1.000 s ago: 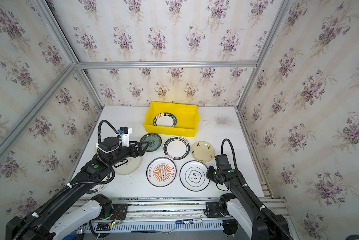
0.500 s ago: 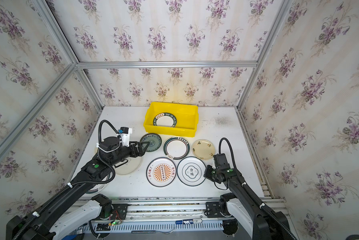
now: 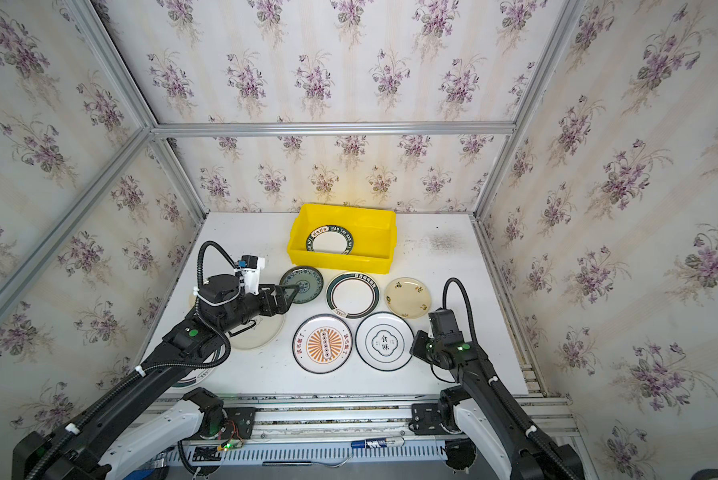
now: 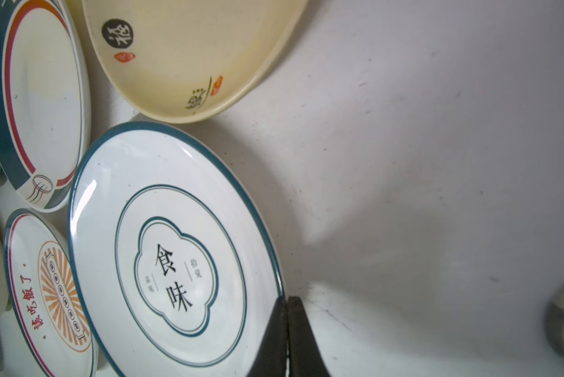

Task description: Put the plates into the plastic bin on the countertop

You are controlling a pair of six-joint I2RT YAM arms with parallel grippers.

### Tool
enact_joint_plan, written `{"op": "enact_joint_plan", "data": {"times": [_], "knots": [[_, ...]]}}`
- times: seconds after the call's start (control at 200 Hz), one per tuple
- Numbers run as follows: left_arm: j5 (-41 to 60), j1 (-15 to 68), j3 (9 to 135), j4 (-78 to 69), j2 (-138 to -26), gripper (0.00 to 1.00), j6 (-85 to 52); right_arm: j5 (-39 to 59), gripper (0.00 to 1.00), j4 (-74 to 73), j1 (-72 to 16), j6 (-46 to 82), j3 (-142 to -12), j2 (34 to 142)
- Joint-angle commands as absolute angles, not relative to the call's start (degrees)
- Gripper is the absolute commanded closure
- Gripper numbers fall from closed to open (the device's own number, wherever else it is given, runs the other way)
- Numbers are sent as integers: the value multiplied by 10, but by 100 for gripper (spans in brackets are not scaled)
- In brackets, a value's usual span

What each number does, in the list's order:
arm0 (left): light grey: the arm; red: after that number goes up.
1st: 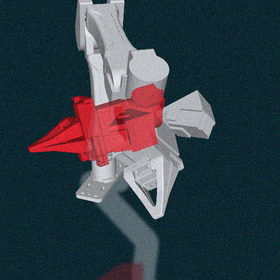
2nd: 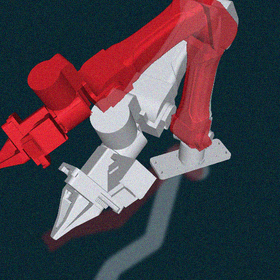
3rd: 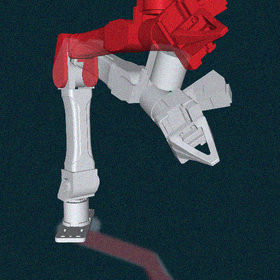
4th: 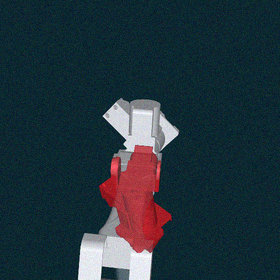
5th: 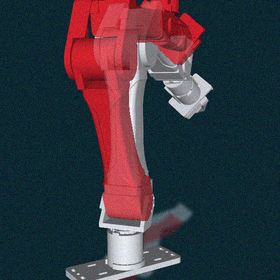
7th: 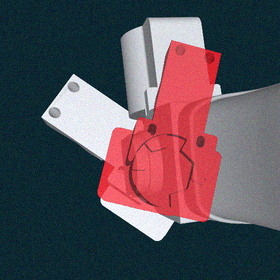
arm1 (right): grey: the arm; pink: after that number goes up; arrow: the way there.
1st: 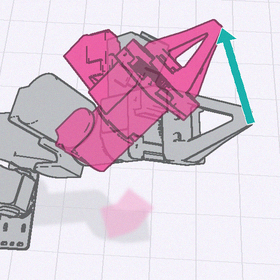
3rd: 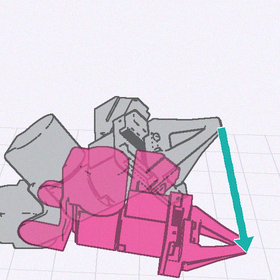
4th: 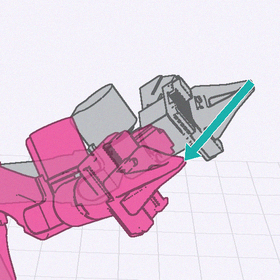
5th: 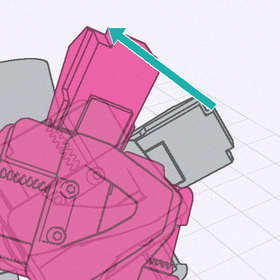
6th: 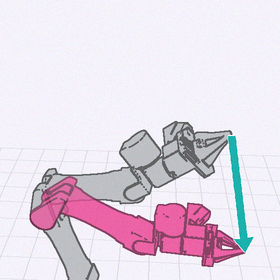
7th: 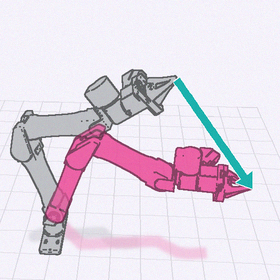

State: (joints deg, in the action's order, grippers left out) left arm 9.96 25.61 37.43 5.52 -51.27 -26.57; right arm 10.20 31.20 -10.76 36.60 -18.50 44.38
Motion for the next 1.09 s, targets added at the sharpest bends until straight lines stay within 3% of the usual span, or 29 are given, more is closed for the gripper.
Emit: {"op": "enact_joint_plan", "data": {"times": [0.0, 0.12, 0.22, 0.435, 0.62, 0.92, 1.089], "knots": [[98, 256, 372, 40, -507, 0, -260, 90, 100, 329, -108, 374, -180, 430], [100, 256, 371, 40, -510, 0, -259, 104, 100, 323, -108, 368, -180, 440], [103, 256, 371, 40, -515, 0, -261, 130, 88, 303, -108, 368, -176, 449], [104, 256, 371, 40, -518, 0, -260, 161, 75, 272, -108, 386, -157, 439], [104, 255, 372, 40, -519, 0, -261, 162, 72, 287, -108, 393, -154, 393], [108, 256, 375, 40, -528, 0, -263, 218, 45, 222, -108, 442, -127, 381], [110, 256, 375, 40, -528, 0, -263, 237, 44, 169, -108, 458, -106, 404]]}}
